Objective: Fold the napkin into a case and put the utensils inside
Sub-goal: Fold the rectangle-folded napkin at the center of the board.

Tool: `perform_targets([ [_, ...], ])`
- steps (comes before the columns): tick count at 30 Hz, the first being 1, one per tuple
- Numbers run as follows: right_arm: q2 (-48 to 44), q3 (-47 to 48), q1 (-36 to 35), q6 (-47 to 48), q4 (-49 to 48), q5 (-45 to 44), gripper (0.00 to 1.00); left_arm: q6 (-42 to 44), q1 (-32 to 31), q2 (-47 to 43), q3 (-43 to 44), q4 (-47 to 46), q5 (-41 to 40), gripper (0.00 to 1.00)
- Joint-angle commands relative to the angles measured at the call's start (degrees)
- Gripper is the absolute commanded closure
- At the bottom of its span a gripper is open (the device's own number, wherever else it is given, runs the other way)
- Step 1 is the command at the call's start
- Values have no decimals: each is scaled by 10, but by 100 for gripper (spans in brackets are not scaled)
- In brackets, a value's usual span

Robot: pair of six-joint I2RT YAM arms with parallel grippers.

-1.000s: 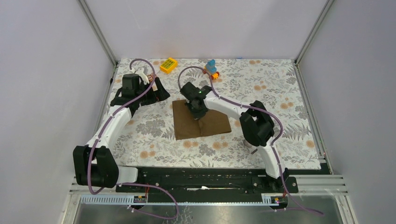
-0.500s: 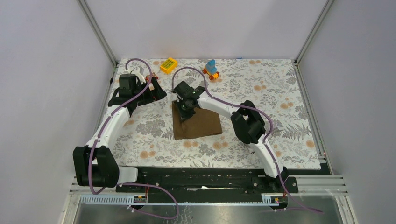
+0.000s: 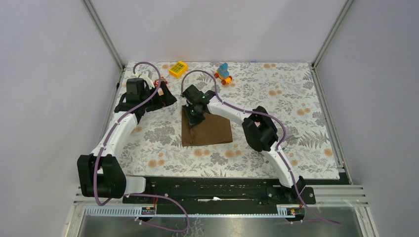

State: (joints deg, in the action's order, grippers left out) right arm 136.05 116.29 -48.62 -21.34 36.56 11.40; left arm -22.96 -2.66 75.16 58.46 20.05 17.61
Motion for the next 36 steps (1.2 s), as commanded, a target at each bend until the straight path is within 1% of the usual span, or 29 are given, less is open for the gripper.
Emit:
perform_targets([
  [1, -29, 24, -1, -7, 13, -12, 100, -5, 4, -15, -6, -20, 8, 1],
  [7, -26, 28, -2, -10, 24, -6, 100, -7, 7, -14, -6, -22, 13, 1],
  [12, -70, -1, 2, -14, 17, -20, 100, -10, 7, -10, -7, -22, 15, 1],
  [14, -77, -3, 5, -18, 13, -9, 100, -14, 10, -4, -6, -23, 23, 1],
  [17, -67, 7, 7, -20, 17, 3, 100, -19, 17, 2, -9, -27, 36, 1],
  [36, 1, 54, 6, -32, 13, 24, 100, -18, 17, -7, -11, -29, 33, 1],
])
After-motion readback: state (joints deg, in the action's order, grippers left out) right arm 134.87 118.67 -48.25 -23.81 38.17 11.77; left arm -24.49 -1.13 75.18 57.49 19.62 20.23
